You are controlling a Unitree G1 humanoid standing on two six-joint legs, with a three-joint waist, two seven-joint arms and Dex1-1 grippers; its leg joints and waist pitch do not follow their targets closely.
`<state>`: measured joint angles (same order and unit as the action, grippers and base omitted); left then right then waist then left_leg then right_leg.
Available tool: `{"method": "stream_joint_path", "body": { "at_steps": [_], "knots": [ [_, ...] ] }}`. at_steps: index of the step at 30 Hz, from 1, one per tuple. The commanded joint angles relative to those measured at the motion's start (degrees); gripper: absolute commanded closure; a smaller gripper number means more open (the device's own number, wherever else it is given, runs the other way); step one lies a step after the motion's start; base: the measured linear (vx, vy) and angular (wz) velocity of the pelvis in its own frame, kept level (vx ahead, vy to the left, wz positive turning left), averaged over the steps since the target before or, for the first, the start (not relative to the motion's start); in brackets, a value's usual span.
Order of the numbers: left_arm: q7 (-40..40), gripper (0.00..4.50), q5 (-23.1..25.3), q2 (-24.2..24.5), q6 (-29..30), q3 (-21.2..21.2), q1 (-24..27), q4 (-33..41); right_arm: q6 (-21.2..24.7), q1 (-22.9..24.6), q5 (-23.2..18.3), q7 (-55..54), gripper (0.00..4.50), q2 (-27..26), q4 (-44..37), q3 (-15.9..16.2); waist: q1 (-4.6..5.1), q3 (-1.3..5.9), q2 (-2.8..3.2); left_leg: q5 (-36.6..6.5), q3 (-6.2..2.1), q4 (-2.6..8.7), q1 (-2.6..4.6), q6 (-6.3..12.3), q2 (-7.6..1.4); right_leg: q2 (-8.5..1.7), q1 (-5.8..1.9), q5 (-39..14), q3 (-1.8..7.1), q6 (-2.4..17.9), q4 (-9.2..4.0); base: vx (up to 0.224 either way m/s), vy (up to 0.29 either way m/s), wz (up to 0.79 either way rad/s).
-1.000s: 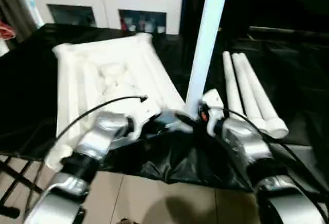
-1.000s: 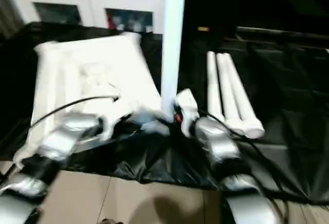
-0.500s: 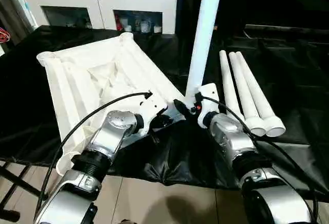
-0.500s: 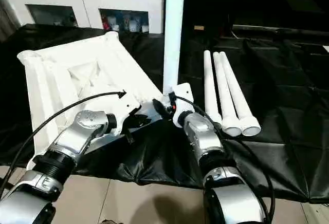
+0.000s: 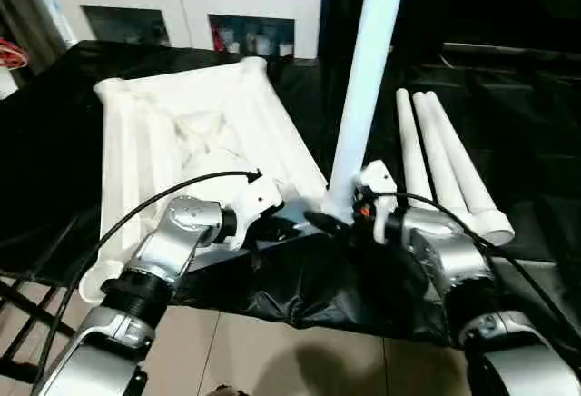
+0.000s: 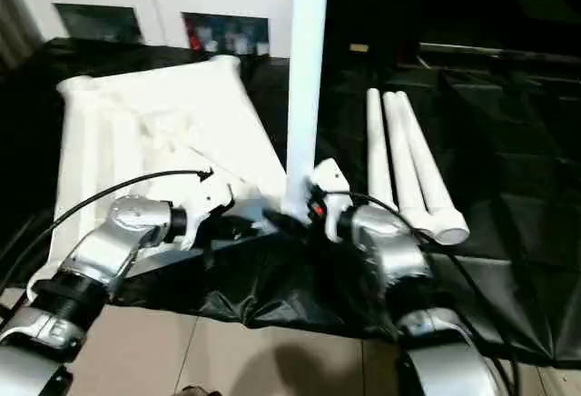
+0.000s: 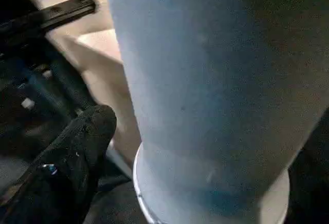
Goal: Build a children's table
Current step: Rotate leg to tighten
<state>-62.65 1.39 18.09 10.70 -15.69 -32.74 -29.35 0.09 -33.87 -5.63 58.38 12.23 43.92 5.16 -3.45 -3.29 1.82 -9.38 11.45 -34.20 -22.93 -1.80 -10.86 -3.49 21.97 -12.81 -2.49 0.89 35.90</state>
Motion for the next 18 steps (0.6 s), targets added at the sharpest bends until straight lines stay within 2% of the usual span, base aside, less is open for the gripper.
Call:
{"method": "stream_joint_path", "body": {
  "at_steps": [1,2,6,7,8,12,14,18],
  "knots": [
    [-4.5,4.5,-2.9,-0.1,-1.7,-1.5,-0.1,4.0,0.5,0.9,-0.1,6.7,0.45,0.0,-2.8,5.1,-0.07,4.0,-0.13,-10.8,-1.38,3.85,1.83,3.37,-3.11,-4.76,-1.93,-2.8,2.32,14.9,-4.09,0.0,0.0,0.0],
    [-4.6,4.5,-2.9,0.0,-1.8,-1.5,-0.1,4.0,0.5,0.9,-0.1,6.9,0.62,0.2,-2.9,5.1,-0.02,4.0,-0.16,-10.5,-1.35,3.82,1.68,3.62,-3.08,-4.66,-1.94,-2.1,2.29,14.9,-3.99,0.0,0.0,0.0],
    [-7.3,4.5,-2.9,1.9,-2.6,-1.8,0.1,3.8,0.7,1.3,0.2,9.1,0.97,1.4,-4.1,5.3,-0.04,3.98,-0.2,-10.5,-1.3,3.81,1.81,3.54,-3.07,-4.71,-1.76,-2.9,2.34,14.9,-4.03,0.0,0.0,0.0],
    [-7.3,4.5,-2.9,1.9,-2.6,-1.8,0.1,3.8,0.7,1.3,0.2,9.1,0.97,1.4,-4.1,5.3,-0.04,3.95,-0.36,-10.7,-1.29,3.84,1.84,3.48,-3.07,-4.67,-1.75,-3.2,2.33,14.8,-4.08,0.0,0.0,0.0],
    [-7.9,4.5,-3.0,2.2,-2.5,-1.8,0.2,3.9,1.0,1.5,0.2,9.6,1.14,1.6,-4.5,5.3,-0.11,3.97,-0.23,-10.5,-1.31,3.87,1.85,3.36,-3.09,-4.64,-1.76,-3.3,2.31,14.8,-4.03,0.0,0.0,0.0],
    [-9.2,4.5,-3.2,3.0,-2.2,-1.7,0.3,4.3,1.6,2.2,-0.1,11.2,1.49,2.3,-5.8,5.8,-0.27,4.01,-0.37,-9.8,-1.3,3.82,1.83,3.51,-3.13,-4.72,-1.83,-2.3,2.33,14.8,-3.92,0.0,0.0,0.0],
    [-10.1,4.5,-3.6,3.3,-1.6,-1.9,0.5,4.7,2.4,2.9,-0.7,12.3,1.57,2.6,-6.7,6.3,-0.41,4.01,-0.43,-9.6,-1.3,3.78,1.8,3.69,-3.11,-4.79,-1.85,-2.4,2.34,14.7,-3.92,0.0,0.0,0.0],
    [-7.0,4.5,-2.6,2.3,-2.0,-1.7,0.5,4.0,2.0,3.4,-0.4,8.8,1.7,1.1,-5.8,5.6,-0.33,3.94,-0.52,-10.3,-1.29,3.85,1.83,3.17,-3.11,-4.77,-1.73,-3.8,2.37,14.6,-4.0,0.0,0.0,0.0]
  ]
}}
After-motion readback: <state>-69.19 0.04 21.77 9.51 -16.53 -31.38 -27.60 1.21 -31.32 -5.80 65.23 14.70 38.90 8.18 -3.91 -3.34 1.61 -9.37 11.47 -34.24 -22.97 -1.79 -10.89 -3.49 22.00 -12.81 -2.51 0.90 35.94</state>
